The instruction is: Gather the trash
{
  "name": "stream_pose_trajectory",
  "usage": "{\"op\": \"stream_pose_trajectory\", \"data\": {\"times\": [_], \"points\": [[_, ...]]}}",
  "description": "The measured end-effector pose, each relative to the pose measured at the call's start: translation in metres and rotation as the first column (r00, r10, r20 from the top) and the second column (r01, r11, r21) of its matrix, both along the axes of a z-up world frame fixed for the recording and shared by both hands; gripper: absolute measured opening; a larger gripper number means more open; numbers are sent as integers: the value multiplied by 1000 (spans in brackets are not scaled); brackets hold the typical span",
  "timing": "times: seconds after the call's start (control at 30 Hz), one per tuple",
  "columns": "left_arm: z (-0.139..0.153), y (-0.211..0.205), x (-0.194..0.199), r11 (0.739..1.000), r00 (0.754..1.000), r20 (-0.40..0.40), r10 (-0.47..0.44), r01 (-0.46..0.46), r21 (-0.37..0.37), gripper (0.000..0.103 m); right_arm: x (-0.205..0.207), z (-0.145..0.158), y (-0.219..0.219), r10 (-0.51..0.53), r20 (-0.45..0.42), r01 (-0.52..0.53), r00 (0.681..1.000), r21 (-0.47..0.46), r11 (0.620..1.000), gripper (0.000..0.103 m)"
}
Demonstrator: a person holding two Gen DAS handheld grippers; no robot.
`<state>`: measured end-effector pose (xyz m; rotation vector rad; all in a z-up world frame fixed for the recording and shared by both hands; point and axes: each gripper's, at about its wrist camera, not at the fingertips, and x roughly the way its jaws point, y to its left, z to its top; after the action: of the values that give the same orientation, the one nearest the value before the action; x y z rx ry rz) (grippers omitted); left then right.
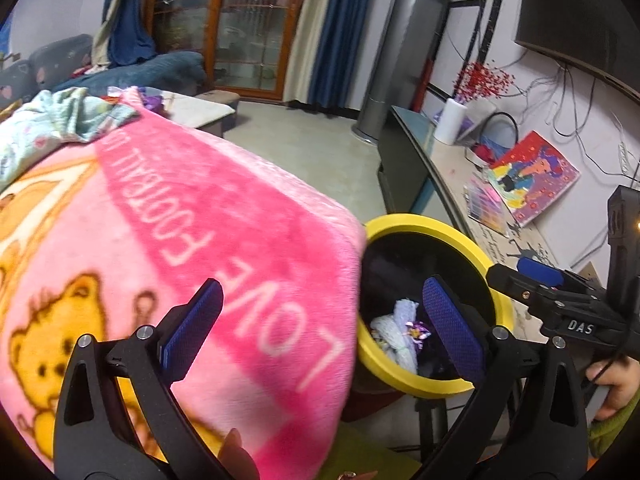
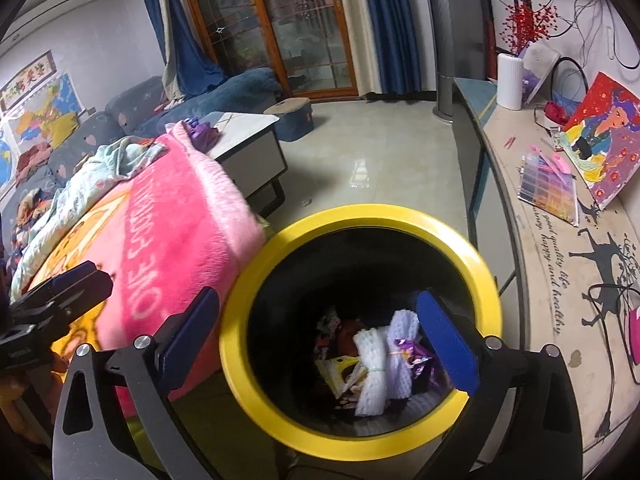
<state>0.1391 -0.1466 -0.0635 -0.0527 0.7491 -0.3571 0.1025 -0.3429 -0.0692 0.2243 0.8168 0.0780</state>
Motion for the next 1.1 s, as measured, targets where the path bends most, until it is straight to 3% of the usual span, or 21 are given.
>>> {"op": "stream_pose_trajectory", "data": {"times": [0.3, 0.63, 0.8, 0.97, 1.1], "points": [[23, 46, -11, 993, 990, 67, 120, -120, -3, 92, -6, 25, 51, 60, 41, -58, 997, -59, 997, 96], [40, 82, -41, 987, 976, 154, 157, -161, 8, 92, -41, 50, 99, 49, 233, -15, 971, -147, 989, 96], [45, 93, -61, 986, 967, 197, 160, -167, 21, 92, -72, 61, 124, 51, 378, 43, 925, -235, 971, 96], [43, 103, -81, 985, 961, 226, 159, -169, 27, 92, -82, 53, 128, -1, 368, 64, 930, -160, 985, 96], [42, 107, -89, 984, 956, 245, 163, -175, 27, 92, -85, 51, 133, 6, 366, 61, 930, -172, 983, 96]]}}
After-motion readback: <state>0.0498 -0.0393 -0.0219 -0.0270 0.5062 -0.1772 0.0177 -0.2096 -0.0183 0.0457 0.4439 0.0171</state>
